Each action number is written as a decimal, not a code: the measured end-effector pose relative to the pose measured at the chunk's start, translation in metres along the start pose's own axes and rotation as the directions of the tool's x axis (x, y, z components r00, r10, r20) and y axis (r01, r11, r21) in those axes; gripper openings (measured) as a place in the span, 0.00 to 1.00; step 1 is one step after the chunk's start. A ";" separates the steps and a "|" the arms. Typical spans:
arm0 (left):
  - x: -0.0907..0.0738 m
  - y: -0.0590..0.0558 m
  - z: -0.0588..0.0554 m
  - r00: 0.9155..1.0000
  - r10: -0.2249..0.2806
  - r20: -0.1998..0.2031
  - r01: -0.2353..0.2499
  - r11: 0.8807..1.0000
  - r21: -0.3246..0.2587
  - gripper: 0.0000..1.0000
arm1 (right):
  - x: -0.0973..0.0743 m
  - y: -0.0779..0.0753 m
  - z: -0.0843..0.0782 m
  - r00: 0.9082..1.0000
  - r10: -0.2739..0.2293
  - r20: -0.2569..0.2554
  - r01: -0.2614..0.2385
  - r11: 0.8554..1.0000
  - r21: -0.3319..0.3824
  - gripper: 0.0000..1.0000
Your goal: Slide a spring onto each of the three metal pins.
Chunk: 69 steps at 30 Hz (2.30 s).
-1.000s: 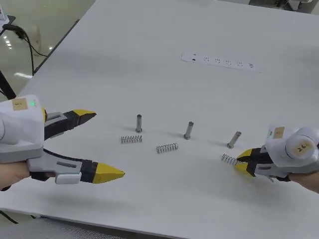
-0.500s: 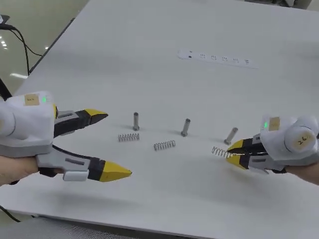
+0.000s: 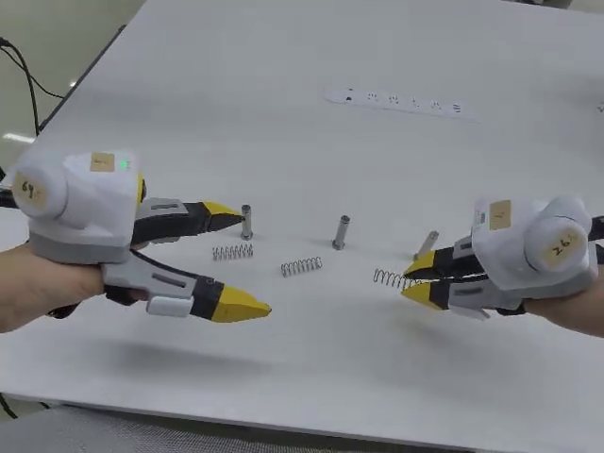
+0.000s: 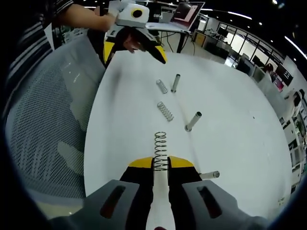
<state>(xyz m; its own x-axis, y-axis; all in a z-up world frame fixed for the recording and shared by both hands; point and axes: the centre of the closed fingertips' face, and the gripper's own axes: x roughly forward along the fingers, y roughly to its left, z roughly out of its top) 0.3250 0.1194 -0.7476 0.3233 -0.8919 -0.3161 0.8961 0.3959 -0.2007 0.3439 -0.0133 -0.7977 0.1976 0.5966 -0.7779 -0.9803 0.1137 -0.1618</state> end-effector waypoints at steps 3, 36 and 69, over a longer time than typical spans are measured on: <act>0.010 -0.004 0.006 1.000 -0.028 0.013 0.028 1.000 0.007 0.66 | -0.002 0.003 0.005 1.000 0.008 0.004 -0.008 1.000 -0.007 0.08; 0.089 -0.038 0.019 0.981 -0.183 0.056 0.182 0.983 0.031 0.23 | -0.011 0.021 0.035 0.999 0.033 0.041 -0.028 0.994 -0.106 0.08; 0.091 -0.044 0.020 0.978 -0.190 0.088 0.187 0.981 0.049 0.04 | -0.015 0.026 0.049 0.996 0.065 0.064 -0.056 0.989 -0.133 0.08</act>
<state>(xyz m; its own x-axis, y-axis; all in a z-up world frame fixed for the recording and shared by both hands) 0.3210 0.0168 -0.7489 0.1723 -0.9666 -0.1895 0.9545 0.2113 -0.2102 0.3147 0.0196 -0.7605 0.1323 0.6522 -0.7464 -0.9800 -0.0271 -0.1973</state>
